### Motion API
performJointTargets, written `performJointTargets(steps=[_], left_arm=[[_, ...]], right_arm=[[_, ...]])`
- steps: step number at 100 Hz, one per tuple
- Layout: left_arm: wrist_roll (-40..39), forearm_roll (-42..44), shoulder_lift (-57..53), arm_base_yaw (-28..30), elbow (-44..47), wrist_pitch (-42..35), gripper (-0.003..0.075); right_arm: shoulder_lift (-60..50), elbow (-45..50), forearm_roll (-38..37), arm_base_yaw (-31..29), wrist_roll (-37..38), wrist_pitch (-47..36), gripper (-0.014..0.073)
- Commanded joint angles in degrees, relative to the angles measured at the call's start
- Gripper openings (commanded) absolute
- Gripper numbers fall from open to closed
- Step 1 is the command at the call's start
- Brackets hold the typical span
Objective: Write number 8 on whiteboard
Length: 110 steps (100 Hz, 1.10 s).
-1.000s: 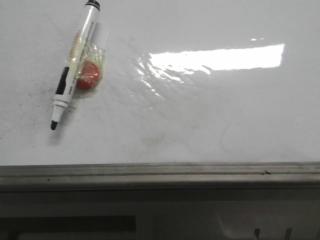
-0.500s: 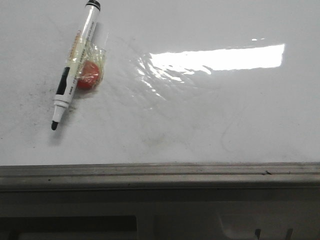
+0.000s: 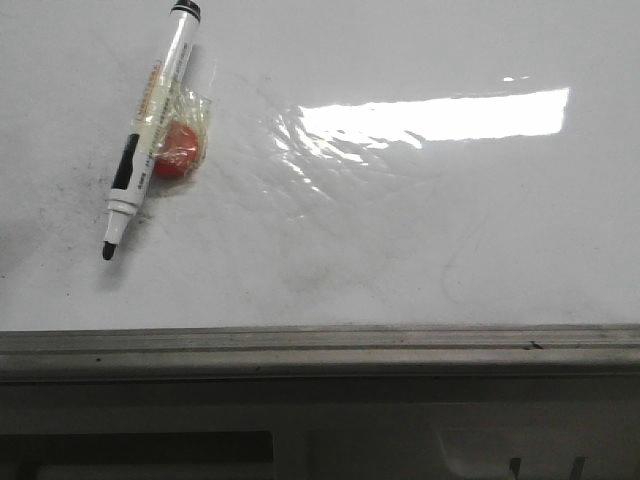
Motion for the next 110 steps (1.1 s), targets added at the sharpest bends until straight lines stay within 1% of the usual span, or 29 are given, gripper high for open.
performJointTargets(steps=[1,19,35,51,58,71,96,101,110], left_arm=[[-0.2,-0.1,4.1,-2.8,-1.9,-10.1,0.0459],[-0.7,-0.3,11.7,-6.4,-2.0,-16.6,0.0459],[-0.9,-0.3,17.1,-6.8,-2.0,-20.7,0.0459],[-0.9,-0.3,19.8,-6.8,-2.0,-23.6,0.0456],[-0.9,-0.2,20.7,-6.8,-2.1,-23.5,0.0429],[-0.9,-0.1,22.2,-6.8,-2.1,-23.3,0.0356],[-0.9,0.0,25.5,-6.8,-2.1,-23.3,0.0193],[-0.9,0.0,26.1,-6.8,-2.1,-23.3,0.0178],[-0.9,0.0,26.9,-6.8,-2.1,-23.3,0.0179]], right_arm=[[1.0,-2.2,-0.2,0.0,-0.4,-4.4,-0.0063],[1.0,-2.2,-0.2,0.0,-0.4,-4.3,-0.0063],[1.0,-2.2,-0.2,0.0,-0.4,-4.3,-0.0063],[1.0,-2.2,-0.2,0.0,-0.4,-4.3,-0.0063],[1.0,-2.2,-0.2,0.0,-0.4,-4.4,-0.0063],[1.0,-2.2,-0.2,0.0,-0.4,-4.4,-0.0063],[1.0,-2.2,-0.2,0.0,-0.4,-4.4,-0.0063],[1.0,-2.2,-0.2,0.0,-0.4,-4.4,-0.0063],[1.0,-2.2,-0.2,0.0,-0.4,-4.4,-0.0063]])
